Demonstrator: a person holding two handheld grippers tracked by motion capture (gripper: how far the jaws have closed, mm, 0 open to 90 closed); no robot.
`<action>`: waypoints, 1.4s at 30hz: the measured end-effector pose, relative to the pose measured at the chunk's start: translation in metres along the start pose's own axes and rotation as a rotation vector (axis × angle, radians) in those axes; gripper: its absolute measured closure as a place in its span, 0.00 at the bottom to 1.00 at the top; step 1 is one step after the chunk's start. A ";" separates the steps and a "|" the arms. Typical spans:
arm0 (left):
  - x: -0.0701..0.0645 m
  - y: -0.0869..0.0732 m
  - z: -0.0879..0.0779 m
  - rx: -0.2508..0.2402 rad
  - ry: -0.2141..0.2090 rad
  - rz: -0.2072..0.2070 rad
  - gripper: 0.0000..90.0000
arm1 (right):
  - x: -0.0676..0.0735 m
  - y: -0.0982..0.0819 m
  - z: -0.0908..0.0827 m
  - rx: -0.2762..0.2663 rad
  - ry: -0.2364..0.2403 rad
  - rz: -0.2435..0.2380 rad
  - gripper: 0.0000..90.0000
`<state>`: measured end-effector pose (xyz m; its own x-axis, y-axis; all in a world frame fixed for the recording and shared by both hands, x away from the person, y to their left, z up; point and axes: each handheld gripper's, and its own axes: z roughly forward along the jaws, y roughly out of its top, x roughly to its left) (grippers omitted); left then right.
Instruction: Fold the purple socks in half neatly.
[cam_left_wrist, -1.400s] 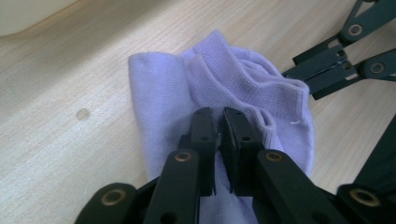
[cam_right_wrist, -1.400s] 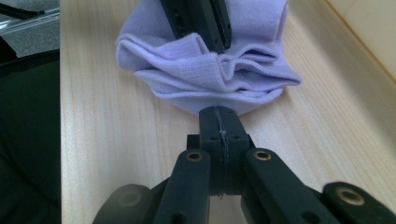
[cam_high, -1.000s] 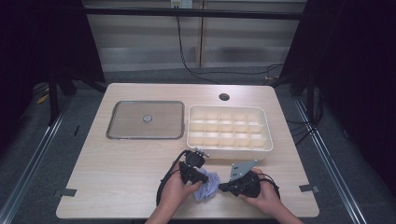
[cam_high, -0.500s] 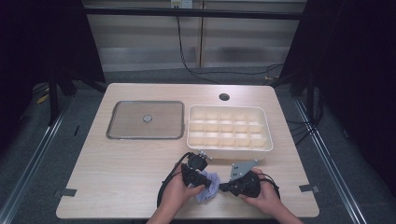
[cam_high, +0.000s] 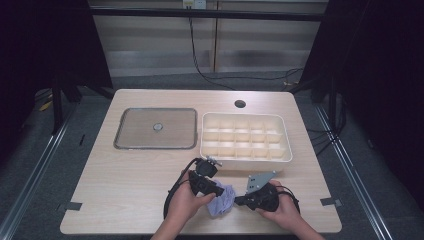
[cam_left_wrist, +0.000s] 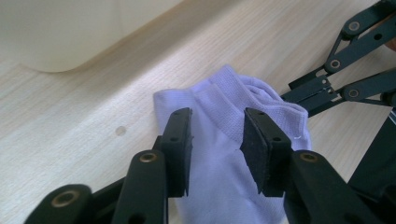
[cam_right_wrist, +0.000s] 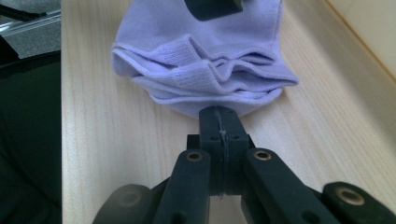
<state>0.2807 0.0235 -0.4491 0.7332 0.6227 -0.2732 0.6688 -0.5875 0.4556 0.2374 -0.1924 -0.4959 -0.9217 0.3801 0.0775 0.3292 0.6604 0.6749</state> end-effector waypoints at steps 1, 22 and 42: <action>0.001 0.000 -0.001 0.001 0.005 -0.003 0.68 | 0.000 0.000 0.000 0.000 0.000 0.000 1.00; 0.022 -0.015 -0.009 0.000 -0.015 -0.120 0.66 | 0.001 0.000 0.000 0.002 -0.001 -0.002 1.00; 0.026 -0.025 -0.006 0.030 -0.056 -0.167 0.73 | 0.002 0.000 0.000 0.001 -0.003 -0.005 1.00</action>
<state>0.2822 0.0572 -0.4624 0.6171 0.6835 -0.3900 0.7843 -0.4940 0.3752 0.2358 -0.1921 -0.4959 -0.9226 0.3789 0.0721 0.3249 0.6626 0.6748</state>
